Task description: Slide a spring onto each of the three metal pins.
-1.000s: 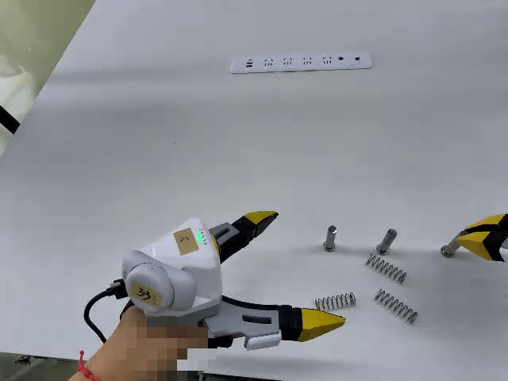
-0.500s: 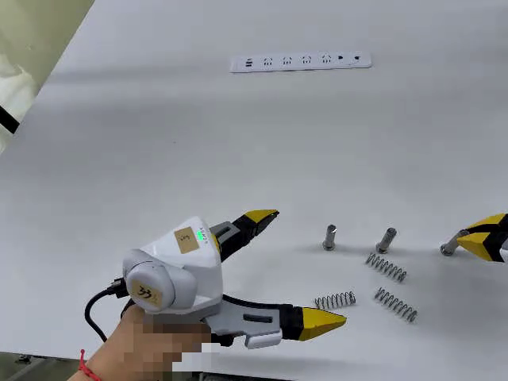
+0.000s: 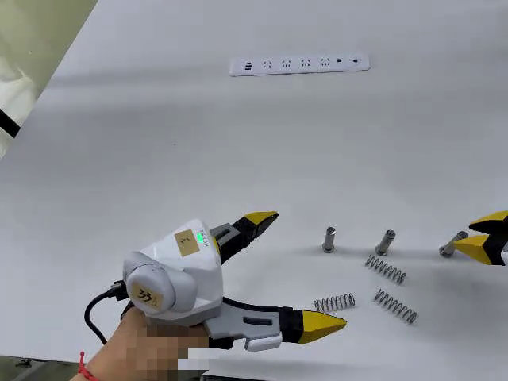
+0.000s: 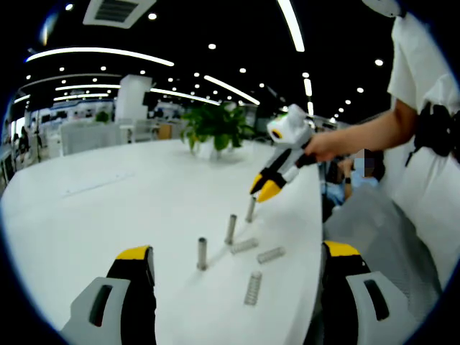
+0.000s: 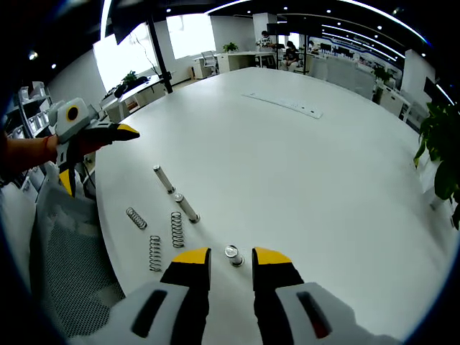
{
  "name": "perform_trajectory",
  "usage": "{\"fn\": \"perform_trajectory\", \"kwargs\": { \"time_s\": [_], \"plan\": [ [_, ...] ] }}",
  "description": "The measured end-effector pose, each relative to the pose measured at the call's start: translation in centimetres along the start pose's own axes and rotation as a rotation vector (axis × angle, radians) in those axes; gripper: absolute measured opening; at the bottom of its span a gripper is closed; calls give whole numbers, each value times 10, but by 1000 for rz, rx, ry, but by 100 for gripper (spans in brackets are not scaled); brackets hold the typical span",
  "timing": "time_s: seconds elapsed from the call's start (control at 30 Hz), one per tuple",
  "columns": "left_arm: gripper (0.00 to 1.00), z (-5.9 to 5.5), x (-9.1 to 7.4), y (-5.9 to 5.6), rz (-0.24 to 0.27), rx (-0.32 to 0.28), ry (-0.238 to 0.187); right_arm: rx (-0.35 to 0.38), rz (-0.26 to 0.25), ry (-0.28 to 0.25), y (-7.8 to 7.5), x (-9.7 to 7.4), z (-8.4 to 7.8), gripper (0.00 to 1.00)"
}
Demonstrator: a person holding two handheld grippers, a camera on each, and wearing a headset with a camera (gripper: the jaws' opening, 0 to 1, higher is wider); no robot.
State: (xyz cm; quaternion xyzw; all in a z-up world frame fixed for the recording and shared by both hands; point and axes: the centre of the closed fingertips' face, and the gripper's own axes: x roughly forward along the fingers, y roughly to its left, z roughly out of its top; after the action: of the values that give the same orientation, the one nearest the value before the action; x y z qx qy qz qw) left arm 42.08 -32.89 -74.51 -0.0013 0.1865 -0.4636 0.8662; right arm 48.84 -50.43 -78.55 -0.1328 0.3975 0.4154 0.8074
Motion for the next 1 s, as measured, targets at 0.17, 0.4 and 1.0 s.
{"fn": "perform_trajectory", "kwargs": {
  "time_s": [0.17, 0.4, 1.0],
  "plan": [
    [98, -1, 0, -1, 1, 7, 8, 1, 11, -30, -1, -8, 2, 30],
    [98, 1, -2, -1, 8, 21, 19, -32, 15, -60, -2, -18, 1, 42],
    [96, -5, -10, 1, 26, 87, 100, -108, 57, -172, -5, -42, -5, 73]
  ]
}}
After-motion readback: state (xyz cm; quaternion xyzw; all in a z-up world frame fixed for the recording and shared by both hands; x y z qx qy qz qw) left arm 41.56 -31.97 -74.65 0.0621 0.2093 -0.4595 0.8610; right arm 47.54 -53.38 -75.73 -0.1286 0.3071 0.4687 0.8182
